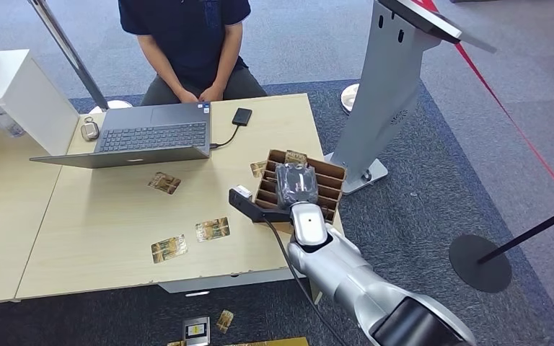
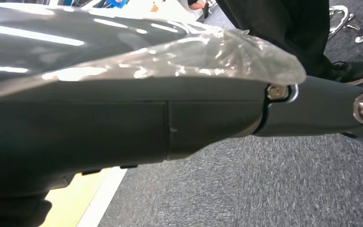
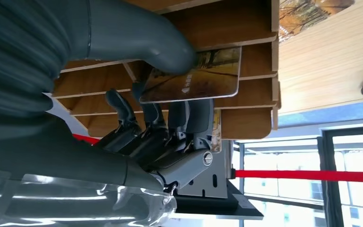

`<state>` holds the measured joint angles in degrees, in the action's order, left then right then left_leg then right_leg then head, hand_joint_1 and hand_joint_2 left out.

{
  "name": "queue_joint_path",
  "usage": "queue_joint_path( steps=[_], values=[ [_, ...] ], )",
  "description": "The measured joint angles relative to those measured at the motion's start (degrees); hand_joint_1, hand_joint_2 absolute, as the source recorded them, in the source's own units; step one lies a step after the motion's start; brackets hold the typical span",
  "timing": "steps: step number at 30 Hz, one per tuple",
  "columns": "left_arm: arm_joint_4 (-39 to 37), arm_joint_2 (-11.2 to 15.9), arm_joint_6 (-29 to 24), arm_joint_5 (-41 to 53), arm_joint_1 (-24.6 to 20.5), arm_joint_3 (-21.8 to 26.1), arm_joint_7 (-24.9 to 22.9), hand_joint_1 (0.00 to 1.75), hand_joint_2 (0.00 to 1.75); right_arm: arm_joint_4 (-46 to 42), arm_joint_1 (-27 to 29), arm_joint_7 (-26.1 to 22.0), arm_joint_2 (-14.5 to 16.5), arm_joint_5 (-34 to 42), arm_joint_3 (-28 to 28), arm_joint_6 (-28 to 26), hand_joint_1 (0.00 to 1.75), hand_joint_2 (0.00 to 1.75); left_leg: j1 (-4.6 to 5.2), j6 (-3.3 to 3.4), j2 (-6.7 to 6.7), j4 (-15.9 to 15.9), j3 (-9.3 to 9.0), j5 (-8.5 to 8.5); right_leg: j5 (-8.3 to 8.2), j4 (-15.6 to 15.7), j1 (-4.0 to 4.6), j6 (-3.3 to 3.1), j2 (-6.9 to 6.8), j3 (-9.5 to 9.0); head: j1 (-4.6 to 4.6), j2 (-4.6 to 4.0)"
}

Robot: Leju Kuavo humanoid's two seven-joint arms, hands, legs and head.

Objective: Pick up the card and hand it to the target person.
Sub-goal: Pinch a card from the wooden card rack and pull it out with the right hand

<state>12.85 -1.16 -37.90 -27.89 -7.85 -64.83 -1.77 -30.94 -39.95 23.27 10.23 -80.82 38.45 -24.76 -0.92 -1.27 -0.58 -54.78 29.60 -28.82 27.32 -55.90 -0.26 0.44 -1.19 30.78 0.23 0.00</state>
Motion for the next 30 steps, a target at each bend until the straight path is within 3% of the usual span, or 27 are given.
queue_joint_path(
  steps=[15,30],
  values=[
    [0.00,0.00,-0.31,-0.62,0.28,0.00,0.16,0.00,0.00,-4.76,-0.09,-3.96,-0.05,5.73,-0.05,0.69,1.58,1.75,0.00,0.00,-0.01,0.00,0.01,0.00,0.00,0.00,0.00,0.00,0.00,0.02,0.01,0.00],
    [0.00,0.00,-0.70,-1.50,0.75,0.01,0.84,0.00,0.00,-29.46,0.79,-6.33,-3.58,21.87,-0.02,14.57,1.62,1.75,0.00,0.00,-0.01,0.00,0.01,-0.01,0.00,0.00,0.00,0.00,0.00,0.04,0.01,0.00]
  ],
)
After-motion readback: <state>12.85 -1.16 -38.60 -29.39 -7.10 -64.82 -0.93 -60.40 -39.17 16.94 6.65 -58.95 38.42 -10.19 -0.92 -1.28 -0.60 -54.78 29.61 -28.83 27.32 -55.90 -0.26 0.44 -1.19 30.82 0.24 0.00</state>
